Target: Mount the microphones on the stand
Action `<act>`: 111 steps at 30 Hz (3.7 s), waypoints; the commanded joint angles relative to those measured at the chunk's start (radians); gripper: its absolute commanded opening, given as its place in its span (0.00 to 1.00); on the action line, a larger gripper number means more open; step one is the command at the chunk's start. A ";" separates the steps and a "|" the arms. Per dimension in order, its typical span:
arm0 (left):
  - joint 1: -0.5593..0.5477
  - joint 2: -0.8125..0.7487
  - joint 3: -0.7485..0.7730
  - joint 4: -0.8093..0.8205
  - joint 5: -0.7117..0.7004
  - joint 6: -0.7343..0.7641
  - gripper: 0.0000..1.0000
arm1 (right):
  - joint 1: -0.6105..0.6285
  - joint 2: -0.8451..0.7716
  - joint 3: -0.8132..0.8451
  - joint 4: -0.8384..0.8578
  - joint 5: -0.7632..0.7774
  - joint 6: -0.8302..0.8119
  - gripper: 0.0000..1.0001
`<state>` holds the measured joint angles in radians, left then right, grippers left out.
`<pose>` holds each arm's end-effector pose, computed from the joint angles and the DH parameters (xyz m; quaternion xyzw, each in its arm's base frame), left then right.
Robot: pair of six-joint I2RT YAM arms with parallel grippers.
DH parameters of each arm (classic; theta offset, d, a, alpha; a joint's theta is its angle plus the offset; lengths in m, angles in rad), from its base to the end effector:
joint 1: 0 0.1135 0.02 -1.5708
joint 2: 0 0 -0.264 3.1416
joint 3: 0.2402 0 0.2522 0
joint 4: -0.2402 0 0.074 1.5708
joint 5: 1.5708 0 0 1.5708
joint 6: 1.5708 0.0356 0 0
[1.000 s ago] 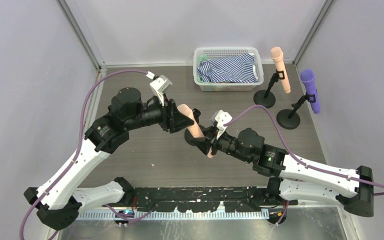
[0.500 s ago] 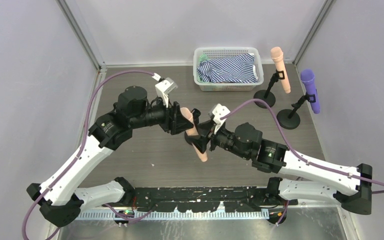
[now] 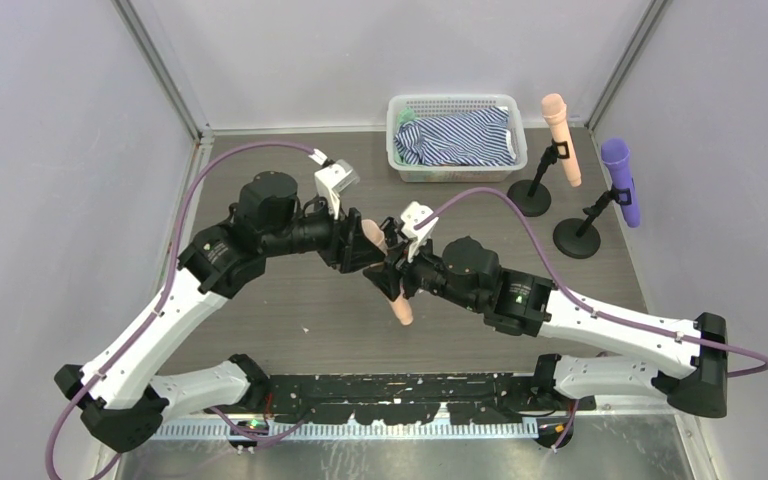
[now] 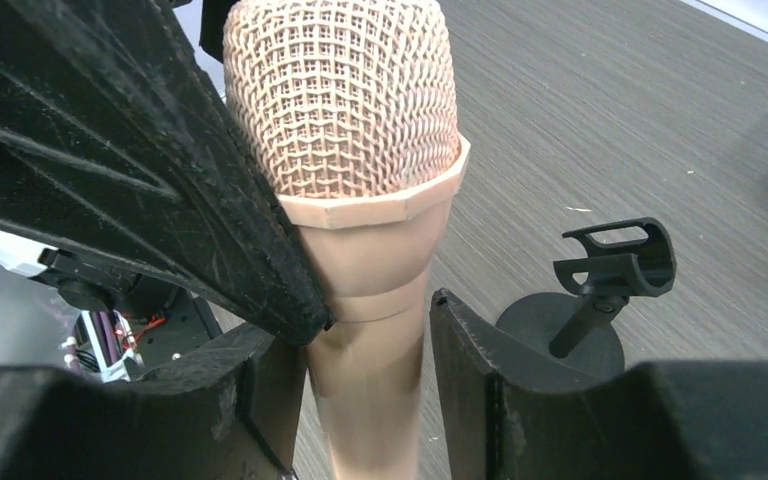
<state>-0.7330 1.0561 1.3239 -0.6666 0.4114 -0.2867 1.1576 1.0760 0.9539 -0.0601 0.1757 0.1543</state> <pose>0.1455 -0.1502 0.4246 0.2907 0.7704 -0.4127 0.3895 0.1070 0.2286 0.3558 -0.3189 0.6982 0.3353 0.5462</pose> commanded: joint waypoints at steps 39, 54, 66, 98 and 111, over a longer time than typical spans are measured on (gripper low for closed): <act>-0.048 -0.043 -0.122 0.220 0.011 -0.053 0.39 | 0.004 -0.072 -0.087 0.718 0.389 0.609 0.02; -0.063 -0.021 -0.107 0.117 -0.071 0.075 0.00 | -0.025 -0.153 -0.051 0.391 0.481 0.516 0.66; -0.074 -0.019 -0.104 0.099 -0.080 0.107 0.00 | -0.157 -0.109 -0.016 0.306 0.258 0.740 0.64; -0.074 -0.162 -0.369 0.305 -0.485 -0.179 0.81 | -0.204 -0.320 -0.218 0.352 0.419 0.540 0.01; -0.073 -0.084 -0.375 0.413 -0.720 -0.479 0.92 | -0.204 -0.675 -0.281 -0.222 0.676 0.403 0.02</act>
<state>-0.8097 0.9245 0.9001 -0.3355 -0.2157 -0.6693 0.9535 0.4301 0.6800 -0.0914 0.7647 0.5934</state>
